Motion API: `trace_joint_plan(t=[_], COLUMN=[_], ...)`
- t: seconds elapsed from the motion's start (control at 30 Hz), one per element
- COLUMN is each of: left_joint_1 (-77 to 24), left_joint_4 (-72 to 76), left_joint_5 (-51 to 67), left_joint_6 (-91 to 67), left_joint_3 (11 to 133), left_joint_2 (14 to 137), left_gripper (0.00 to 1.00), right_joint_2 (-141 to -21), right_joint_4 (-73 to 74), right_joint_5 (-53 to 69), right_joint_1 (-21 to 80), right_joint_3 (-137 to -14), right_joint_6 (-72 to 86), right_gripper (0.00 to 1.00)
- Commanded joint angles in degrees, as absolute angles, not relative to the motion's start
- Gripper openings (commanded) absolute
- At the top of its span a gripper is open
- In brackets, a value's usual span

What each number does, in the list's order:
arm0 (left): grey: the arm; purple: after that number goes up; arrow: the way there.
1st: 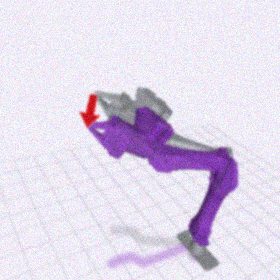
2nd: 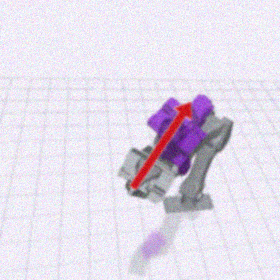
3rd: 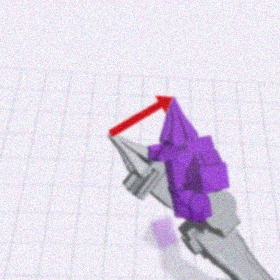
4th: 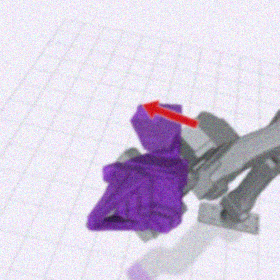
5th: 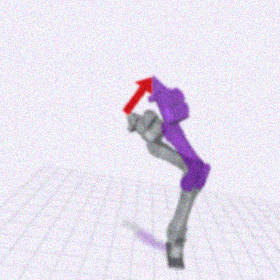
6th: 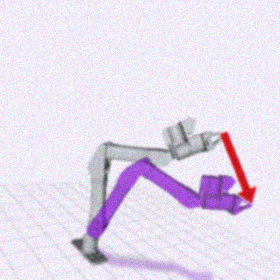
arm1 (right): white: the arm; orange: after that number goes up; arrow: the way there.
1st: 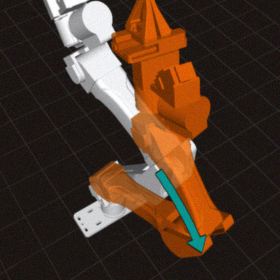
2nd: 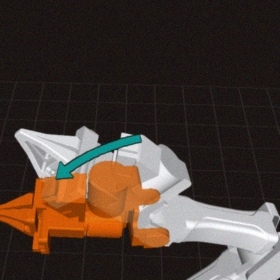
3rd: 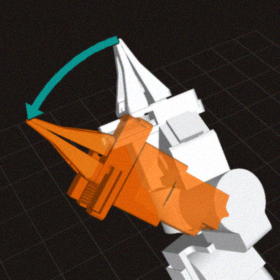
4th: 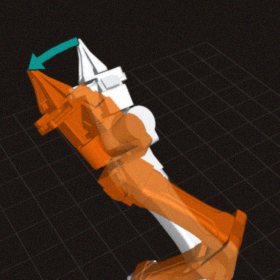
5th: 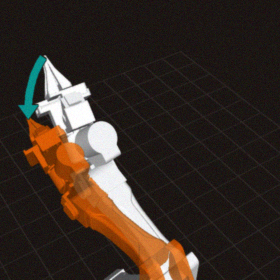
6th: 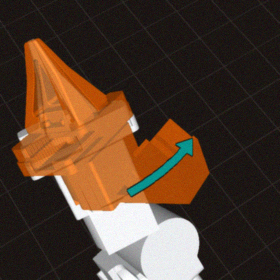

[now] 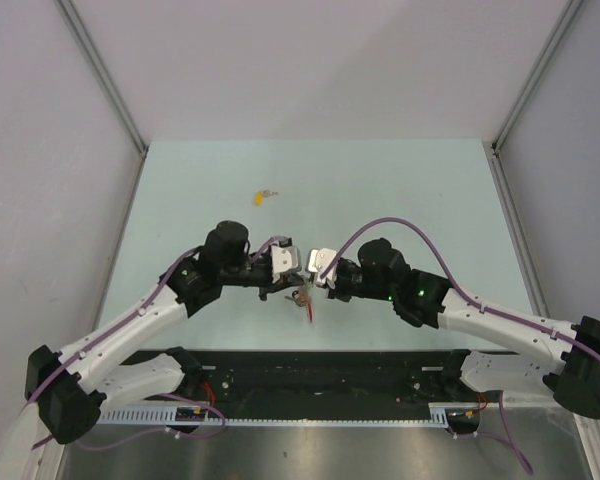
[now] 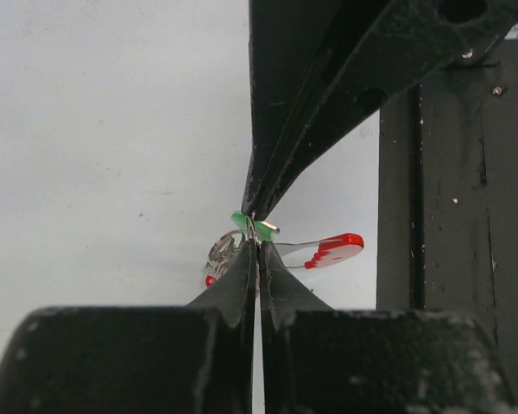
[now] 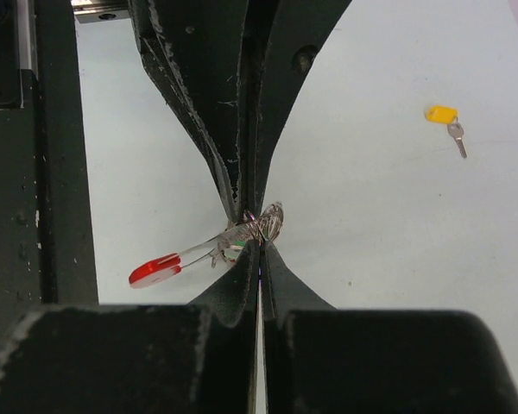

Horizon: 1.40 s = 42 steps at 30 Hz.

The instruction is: Put the keys on the keyring

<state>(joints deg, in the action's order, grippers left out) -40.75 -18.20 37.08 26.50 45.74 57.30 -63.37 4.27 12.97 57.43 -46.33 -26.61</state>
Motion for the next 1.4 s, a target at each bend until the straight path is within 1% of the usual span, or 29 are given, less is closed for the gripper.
trace_joint_plan(t=[0.0, 0.13, 0.23, 0.37, 0.47, 0.57, 0.63, 0.73, 0.83, 0.87, 0.93, 0.97, 1.0, 1.17, 1.37], left_joint_1=[-41.48, -41.48, -41.48, -41.48, -41.48, -41.48, -41.48, -41.48, -41.48, -41.48, -41.48, -41.57, -41.49, -41.48, -41.48], left_joint_4=[-11.34, -7.30, -6.15, -7.21, -6.25, -5.54, -5.36, -5.19, -5.19, -5.10, -5.19, -5.10, -5.18, -5.45, -4.40], left_joint_5=[38.06, 37.35, 37.09, 35.69, 36.04, 35.77, 35.51, 35.24, 35.42, 35.51, 35.42, 35.42, 35.42, 34.37, 32.70], left_joint_6=[19.44, 15.57, 14.85, 15.64, 14.94, 14.59, 14.41, 14.41, 14.85, 15.20, 15.29, 15.38, 15.64, 16.00, 15.03], left_joint_3=[45.62, 42.11, 40.96, 41.31, 41.31, 41.13, 40.87, 40.61, 40.52, 40.52, 40.25, 40.25, 40.08, 39.90, 39.38], left_joint_2=[54.41, 51.52, 50.19, 50.71, 51.24, 51.07, 50.80, 50.54, 50.36, 50.36, 50.19, 50.10, 50.01, 49.92, 49.13], left_gripper=[0.00, 0.00, 0.00, 0.00, 0.00, 0.00, 0.00, 0.00, 0.00, 0.00, 0.01, 0.00, 0.00, 0.00, 0.00], right_joint_2=[-62.58, -62.58, -62.49, -61.88, -61.53, -61.26, -61.17, -61.43, -61.44, -61.17, -60.74, -60.47, -59.86, -58.27, -56.34], right_joint_4=[2.20, 1.93, 1.67, 1.06, 0.79, 0.53, 0.62, 0.62, 0.62, 0.62, 0.62, 0.53, 0.61, -1.58, -2.81], right_joint_5=[11.16, 11.25, 11.16, 11.08, 10.90, 10.81, 10.81, 10.72, 10.90, 11.07, 11.77, 12.04, 12.30, 14.85, 18.01], right_joint_1=[57.92, 58.01, 58.09, 58.01, 58.09, 58.01, 57.92, 57.83, 57.66, 57.40, 57.13, 56.52, 56.25, 54.58, 52.65], right_joint_3=[-48.34, -48.08, -48.08, -47.64, -47.37, -47.02, -47.02, -46.93, -46.93, -46.85, -46.85, -46.67, -46.58, -45.88, -45.00], right_joint_6=[-26.28, -26.02, -25.84, -25.58, -25.40, -25.23, -25.14, -24.87, -24.44, -24.26, -23.65, -23.47, -23.29, -22.06, -20.74], right_gripper=[0.01, 0.04, 0.04, 0.04, 0.06, 0.06, 0.02, 0.03, 0.11, 0.18, 0.23, 0.29, 0.31, 0.37, 0.39])
